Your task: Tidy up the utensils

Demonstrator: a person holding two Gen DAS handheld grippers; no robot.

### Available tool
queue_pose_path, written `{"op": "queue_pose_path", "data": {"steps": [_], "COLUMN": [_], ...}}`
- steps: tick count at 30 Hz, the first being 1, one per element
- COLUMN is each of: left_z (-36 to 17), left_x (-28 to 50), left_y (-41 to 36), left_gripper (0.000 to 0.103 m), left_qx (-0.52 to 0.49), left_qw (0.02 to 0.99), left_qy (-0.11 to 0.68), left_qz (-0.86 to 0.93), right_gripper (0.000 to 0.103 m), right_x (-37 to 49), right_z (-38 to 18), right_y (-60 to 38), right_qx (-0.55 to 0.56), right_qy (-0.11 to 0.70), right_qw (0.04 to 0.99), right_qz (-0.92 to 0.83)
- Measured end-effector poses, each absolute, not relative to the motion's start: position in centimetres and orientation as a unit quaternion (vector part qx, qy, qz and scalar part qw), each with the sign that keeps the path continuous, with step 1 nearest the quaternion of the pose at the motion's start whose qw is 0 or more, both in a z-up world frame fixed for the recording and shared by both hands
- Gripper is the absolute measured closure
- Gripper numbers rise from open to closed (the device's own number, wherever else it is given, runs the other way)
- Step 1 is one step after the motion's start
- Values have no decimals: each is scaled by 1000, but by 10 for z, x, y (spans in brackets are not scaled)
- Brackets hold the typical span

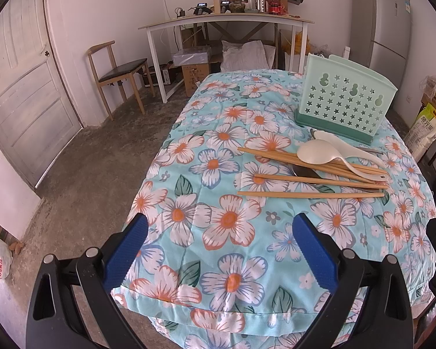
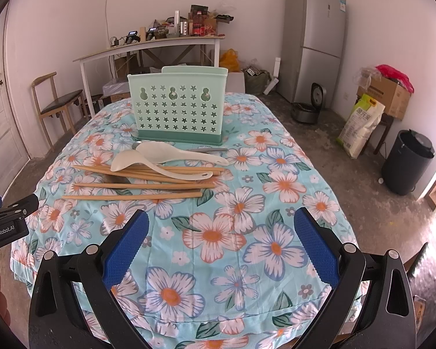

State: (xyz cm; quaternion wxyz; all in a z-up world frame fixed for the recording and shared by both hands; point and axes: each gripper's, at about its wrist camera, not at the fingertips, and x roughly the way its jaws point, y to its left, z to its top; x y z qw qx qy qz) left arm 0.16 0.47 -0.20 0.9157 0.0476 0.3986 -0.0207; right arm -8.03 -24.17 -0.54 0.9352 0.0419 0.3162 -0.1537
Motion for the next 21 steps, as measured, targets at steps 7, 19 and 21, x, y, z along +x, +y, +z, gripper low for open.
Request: {"op": "queue_pose_path", "data": {"steps": [7, 19, 21], "left_z": [-2, -1, 1], "left_x": [2, 1, 0], "left_y": [7, 13, 13], "left_gripper": [6, 6, 6], "left_qx": [47, 50, 52], "left_qw": [915, 915, 914], "left_qy": [400, 401, 401], "left_qz": [-20, -13, -9], "right_gripper": [8, 8, 8], "right_x": [-80, -80, -80], "right_z": [-6, -7, -8], "right_y": [-241, -242, -242], "right_qx": [42, 42, 44], "right_qy": [316, 318, 319], "right_qw": [935, 935, 935], "right_qz": [-154, -152, -150]}}
